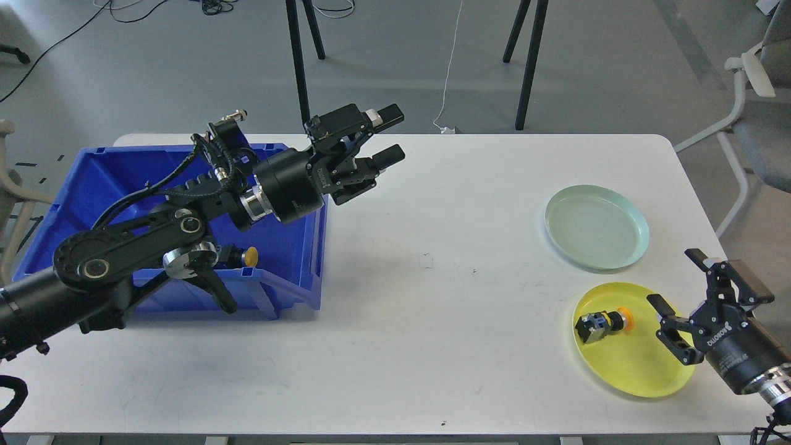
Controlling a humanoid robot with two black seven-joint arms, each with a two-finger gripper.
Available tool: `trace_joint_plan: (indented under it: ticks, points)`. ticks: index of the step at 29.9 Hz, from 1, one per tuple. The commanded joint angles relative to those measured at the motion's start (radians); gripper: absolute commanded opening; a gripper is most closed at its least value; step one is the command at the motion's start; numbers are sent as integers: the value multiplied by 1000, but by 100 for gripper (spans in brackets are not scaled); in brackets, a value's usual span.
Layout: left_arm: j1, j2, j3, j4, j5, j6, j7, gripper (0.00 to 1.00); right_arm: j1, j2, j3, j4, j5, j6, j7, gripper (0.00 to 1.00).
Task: Pass button and place on color plate
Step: 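Raise the right gripper away and reach the left gripper into the bin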
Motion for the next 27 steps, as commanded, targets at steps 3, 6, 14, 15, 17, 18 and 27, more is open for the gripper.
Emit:
trace_joint_plan:
  ticks: [3,6,14,15,17,18,27]
  points:
    - [-45,146,11,-44,12,-9,0,80,215,69,-17,-11,75,22,0,100]
    - [-71,266,20,-78,96,-16,0,80,295,152,-16,-37,75,18,0,100]
    - [-218,525,222,-72,492,-139,0,80,352,238,-19,-82,75,22,0,100]
    - [-238,536,250,-67,524,-143,0,80,352,243,-20,-88,75,22,0,100]
    - [-277,544,308,-50,601,-143,0,80,352,255,-22,-94,75,23,0,100]
    - [-294,545,341,-38,638,-143,0,80,352,258,-22,-95,75,23,0,100]
    - [-383,496,526,120,790,-143,0,80,346,261,-22,-94,75,25,0,100]
